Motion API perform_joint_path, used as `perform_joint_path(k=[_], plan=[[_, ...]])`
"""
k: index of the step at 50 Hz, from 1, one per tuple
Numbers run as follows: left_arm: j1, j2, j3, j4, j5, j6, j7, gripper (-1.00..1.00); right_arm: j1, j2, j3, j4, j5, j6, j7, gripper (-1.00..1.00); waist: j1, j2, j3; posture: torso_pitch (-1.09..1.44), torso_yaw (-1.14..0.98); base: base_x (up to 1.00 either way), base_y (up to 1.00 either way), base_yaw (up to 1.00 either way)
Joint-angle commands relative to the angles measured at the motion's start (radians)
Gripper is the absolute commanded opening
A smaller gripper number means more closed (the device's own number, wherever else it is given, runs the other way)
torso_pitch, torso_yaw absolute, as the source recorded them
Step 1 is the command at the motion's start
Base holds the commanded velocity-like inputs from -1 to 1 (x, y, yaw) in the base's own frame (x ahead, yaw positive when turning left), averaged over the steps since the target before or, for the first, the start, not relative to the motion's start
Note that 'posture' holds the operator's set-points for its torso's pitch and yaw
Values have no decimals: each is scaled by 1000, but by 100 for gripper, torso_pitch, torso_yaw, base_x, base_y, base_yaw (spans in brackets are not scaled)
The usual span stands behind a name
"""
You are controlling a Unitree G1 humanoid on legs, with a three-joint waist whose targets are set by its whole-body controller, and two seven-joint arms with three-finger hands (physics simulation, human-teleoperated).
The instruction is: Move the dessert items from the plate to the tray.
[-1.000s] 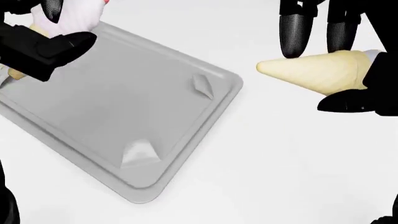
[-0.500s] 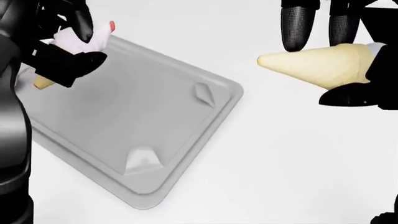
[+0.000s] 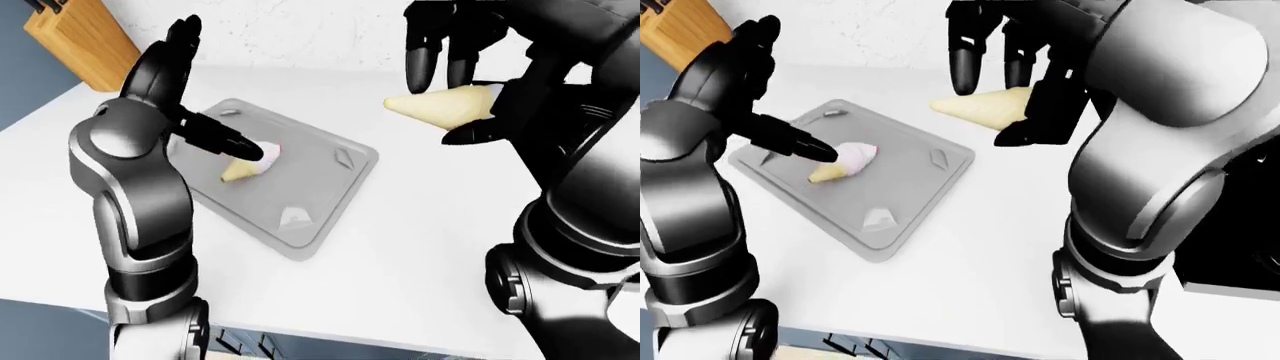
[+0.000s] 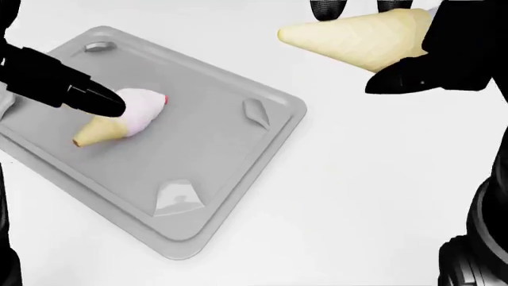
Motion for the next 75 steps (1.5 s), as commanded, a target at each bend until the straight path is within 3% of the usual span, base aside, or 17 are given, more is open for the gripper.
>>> perform_joint_path(k=[1,11,16,24,40,48,60,66,75], plan=[[-35,19,2,-89,11,35,-39,100,-47,24,3,31,-28,-18,-42,-98,0,3,-29,0,0,0,0,0],[-53,70,16,-194,1,127,-113,100,-104,198,58,238,-6,-54,-216,-98,3,12,-28,0,0,0,0,0],[-62,91,27,-195,-17,136,-116,100,-78,258,106,275,65,-204,-257,-98,2,15,-26,0,0,0,0,0],[-49,119,41,-218,-44,151,-120,100,-1,337,139,379,45,-406,-330,-98,-1,18,-32,0,0,0,0,0],[55,171,106,-282,-151,135,-84,100,-66,396,142,713,3,-568,-550,-99,-5,27,-37,0,0,0,0,0],[90,171,104,-285,-194,120,-37,100,-60,419,148,769,-3,-609,-600,-100,-4,29,-37,0,0,0,0,0],[112,170,108,-275,-227,99,0,100,-2,451,162,762,8,-635,-588,-100,-1,30,-40,0,0,0,0,0],[115,175,108,-279,-234,103,4,100,2,463,169,763,1,-639,-584,-39,0,30,-40,0,0,0,0,0],[103,190,109,-280,-244,116,3,100,9,474,171,747,-9,-636,-565,8,1,31,-42,0,0,0,0,0]])
